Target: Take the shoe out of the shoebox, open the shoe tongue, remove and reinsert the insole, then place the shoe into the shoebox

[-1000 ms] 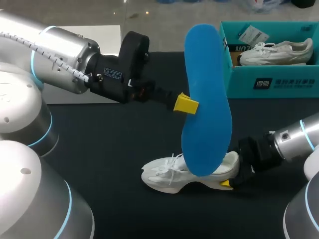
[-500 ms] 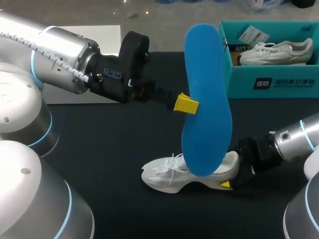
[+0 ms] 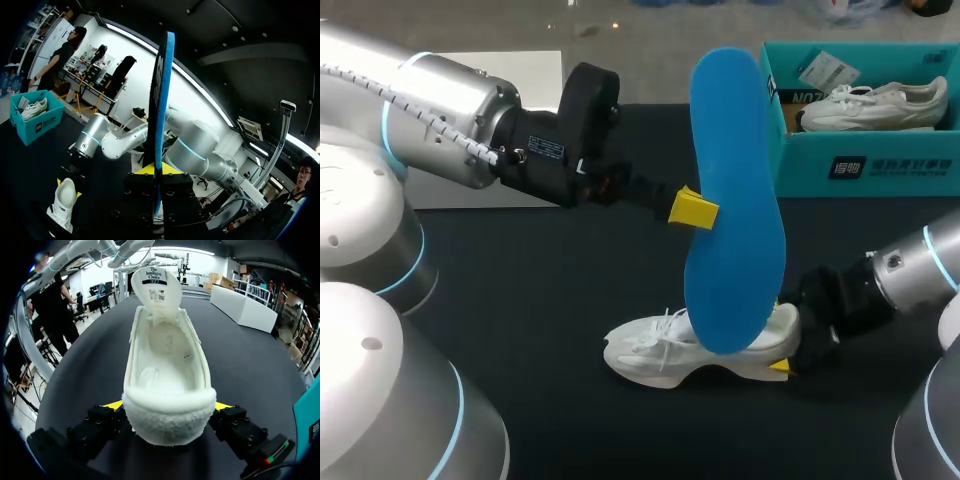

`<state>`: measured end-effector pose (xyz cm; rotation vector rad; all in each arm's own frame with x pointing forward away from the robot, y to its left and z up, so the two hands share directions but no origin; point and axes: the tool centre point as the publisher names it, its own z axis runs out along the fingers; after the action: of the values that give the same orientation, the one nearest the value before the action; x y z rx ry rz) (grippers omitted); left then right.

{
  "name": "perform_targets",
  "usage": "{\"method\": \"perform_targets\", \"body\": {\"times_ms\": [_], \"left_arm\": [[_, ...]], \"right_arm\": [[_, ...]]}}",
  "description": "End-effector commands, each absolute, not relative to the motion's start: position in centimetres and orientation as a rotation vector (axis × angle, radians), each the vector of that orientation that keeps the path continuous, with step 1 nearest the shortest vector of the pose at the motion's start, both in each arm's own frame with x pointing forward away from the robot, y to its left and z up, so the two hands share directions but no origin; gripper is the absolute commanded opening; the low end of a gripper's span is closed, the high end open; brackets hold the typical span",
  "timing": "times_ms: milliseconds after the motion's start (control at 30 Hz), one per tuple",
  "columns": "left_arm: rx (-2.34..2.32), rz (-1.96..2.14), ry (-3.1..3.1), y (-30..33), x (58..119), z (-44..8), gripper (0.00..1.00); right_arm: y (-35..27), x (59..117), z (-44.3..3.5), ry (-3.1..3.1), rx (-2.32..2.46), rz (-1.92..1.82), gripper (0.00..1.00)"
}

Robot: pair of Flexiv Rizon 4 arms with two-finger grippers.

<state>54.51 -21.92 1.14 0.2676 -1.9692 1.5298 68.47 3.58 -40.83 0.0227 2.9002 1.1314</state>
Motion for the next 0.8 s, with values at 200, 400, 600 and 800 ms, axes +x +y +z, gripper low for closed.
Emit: {"method": "perform_targets", "body": {"times_ms": [200,400,600,800], "left_arm": [[0.266,1.525,-1.971,-22.1,54.6,1.2,0.00],[0.266,1.525,-1.971,-22.1,54.6,1.2,0.00],[0.266,1.525,-1.971,-22.1,54.6,1.2,0.00],[0.266,1.525,-1.971,-22.1,54.6,1.2,0.00]], "right_arm": [[3.1,67.7,-37.3,3.063,0.067,0.669,1.00],[2.9,67.6,-36.0,3.085,0.158,0.576,1.00],[3.1,66.9,-35.5,3.104,0.227,0.483,1.00],[3.0,65.9,-34.3,3.091,0.342,0.284,1.00]]}}
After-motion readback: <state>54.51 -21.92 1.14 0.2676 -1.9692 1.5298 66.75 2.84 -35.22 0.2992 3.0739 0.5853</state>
